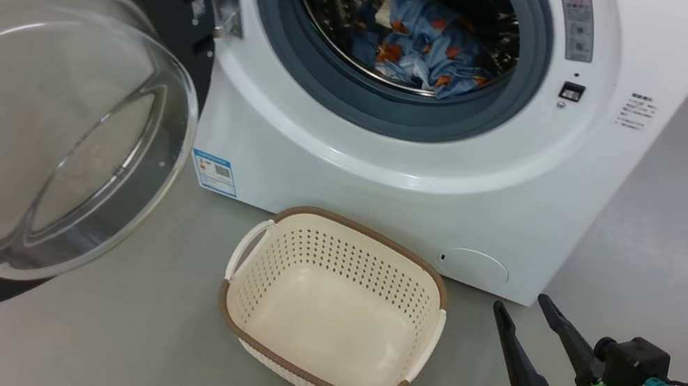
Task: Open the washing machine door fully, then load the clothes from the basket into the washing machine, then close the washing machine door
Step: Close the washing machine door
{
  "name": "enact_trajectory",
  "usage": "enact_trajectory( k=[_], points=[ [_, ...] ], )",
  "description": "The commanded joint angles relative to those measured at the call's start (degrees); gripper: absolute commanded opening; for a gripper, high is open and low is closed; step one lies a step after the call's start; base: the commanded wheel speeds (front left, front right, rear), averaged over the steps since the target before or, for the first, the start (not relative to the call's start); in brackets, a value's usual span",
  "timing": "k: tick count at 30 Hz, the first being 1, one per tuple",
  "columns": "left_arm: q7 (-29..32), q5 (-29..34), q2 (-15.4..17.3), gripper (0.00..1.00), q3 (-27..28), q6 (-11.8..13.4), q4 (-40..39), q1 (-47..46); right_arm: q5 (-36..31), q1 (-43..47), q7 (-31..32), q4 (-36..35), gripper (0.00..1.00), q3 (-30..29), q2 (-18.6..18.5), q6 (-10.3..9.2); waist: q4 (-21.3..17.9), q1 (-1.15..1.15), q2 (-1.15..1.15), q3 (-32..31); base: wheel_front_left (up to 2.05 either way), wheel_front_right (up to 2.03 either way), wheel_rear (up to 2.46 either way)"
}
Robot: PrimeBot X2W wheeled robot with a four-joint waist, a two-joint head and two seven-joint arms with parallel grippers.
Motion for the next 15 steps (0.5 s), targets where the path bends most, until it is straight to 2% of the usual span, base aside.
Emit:
enact_trajectory(
  k=[1, 10, 15],
  points=[
    [0.8, -0.6, 4.2, 0.0, 1.2, -0.7, -0.1, -1.2, -0.7, -2.1, 0.0, -1.5, 1.0, 0.5, -0.8, 0.26, -1.1, 0.0, 0.0, 0.9, 0.0, 0.0, 0.0],
    [6.3, -4.3, 5.0, 0.0, 2.6, -0.9, 6.4, 0.6, -1.5, -1.7, 1.2, -3.2, 1.0, -0.6, -1.2, 0.26, -2.6, 0.0, 0.0, 2.0, 0.0, 0.0, 0.0],
    [12.1, -6.0, 4.8, 0.0, 2.3, -0.9, 8.0, 1.1, -1.8, -1.4, 1.4, -3.5, 1.0, -1.3, -0.9, 0.26, -2.7, 0.0, 0.0, 2.2, 0.0, 0.0, 0.0]
  ],
)
